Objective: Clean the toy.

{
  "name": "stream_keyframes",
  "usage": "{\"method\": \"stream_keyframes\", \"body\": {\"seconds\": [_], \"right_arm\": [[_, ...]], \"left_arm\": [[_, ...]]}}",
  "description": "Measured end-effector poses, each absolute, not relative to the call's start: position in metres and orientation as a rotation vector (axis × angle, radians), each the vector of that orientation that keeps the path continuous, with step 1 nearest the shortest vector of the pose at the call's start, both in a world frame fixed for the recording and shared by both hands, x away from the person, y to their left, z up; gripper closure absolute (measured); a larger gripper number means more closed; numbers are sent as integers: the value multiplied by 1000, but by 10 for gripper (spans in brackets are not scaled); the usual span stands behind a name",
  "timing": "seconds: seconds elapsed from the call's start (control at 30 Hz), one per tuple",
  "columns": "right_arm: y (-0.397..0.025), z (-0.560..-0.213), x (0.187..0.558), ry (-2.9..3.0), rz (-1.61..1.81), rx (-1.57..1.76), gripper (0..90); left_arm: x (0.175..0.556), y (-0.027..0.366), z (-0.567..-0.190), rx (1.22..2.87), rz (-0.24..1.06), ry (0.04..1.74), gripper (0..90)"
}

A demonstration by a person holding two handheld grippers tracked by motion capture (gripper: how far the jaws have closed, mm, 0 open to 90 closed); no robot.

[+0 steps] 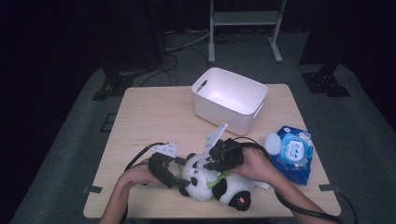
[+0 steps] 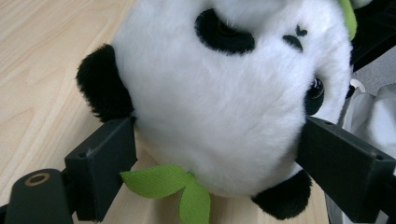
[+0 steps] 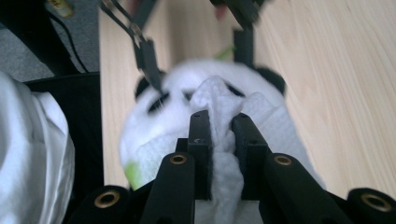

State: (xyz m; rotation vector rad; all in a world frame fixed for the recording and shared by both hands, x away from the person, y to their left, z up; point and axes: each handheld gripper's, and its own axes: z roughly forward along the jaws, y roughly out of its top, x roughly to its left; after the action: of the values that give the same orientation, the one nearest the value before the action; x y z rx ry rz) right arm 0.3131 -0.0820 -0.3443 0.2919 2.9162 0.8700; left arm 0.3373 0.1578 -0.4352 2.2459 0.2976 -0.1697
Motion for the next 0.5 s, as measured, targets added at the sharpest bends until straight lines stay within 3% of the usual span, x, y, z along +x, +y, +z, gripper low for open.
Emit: {"method": "stream_keyframes", "body": {"seconds": [0.23, 0.5], "right_arm": [[-112, -356, 316, 2895, 900, 410, 782], [-109, -366, 305, 2920, 955, 383, 793]], "left_arm": [[338, 159, -427, 2217, -143, 302, 113], [335, 156, -416, 2186, -110, 277, 102]]}}
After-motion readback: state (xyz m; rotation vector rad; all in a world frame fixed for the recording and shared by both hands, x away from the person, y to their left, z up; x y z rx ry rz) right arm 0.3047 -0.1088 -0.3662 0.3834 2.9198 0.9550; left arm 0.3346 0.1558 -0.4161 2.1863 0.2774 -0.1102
